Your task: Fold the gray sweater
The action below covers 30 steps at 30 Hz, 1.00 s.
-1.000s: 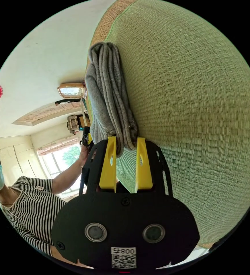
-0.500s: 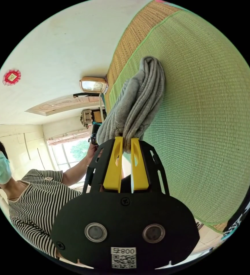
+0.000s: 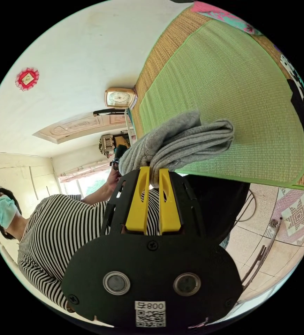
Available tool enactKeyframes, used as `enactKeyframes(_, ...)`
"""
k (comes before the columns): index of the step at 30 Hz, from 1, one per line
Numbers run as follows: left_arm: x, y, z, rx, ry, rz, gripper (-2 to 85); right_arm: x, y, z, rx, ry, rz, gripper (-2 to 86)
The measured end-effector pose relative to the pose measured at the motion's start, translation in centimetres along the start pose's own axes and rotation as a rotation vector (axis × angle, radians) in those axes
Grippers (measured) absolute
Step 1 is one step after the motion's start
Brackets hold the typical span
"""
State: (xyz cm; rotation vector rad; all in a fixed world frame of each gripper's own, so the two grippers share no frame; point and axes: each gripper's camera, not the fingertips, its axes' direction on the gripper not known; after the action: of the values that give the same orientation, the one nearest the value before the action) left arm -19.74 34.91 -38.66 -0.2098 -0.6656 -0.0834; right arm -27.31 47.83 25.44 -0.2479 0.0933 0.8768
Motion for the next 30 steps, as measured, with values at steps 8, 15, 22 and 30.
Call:
enactKeyframes(8, 5.6, 2.1, 3.8, -0.059, -0.003, 0.084, 14.4, -5.5, 8.0, -6.0, 0.110, -0.010, -0.052, 1.6)
enactKeyframes(15, 12.6, 2.2, 9.0, -0.015, -0.026, 0.182, 14.4, -10.3, 11.3, -14.4, 0.142, -0.035, -0.171, 1.7)
enactKeyframes(22, 19.2, 1.0, 17.8, 0.111, -0.026, 0.213, 14.4, -13.5, 11.3, -25.3, 0.063, -0.070, -0.283, 1.6)
enactKeyframes(30, 29.0, -4.2, 26.8, 0.223, -0.015, 0.265, 14.4, -20.6, 7.3, -41.3, -0.010, -0.073, -0.416, 1.3)
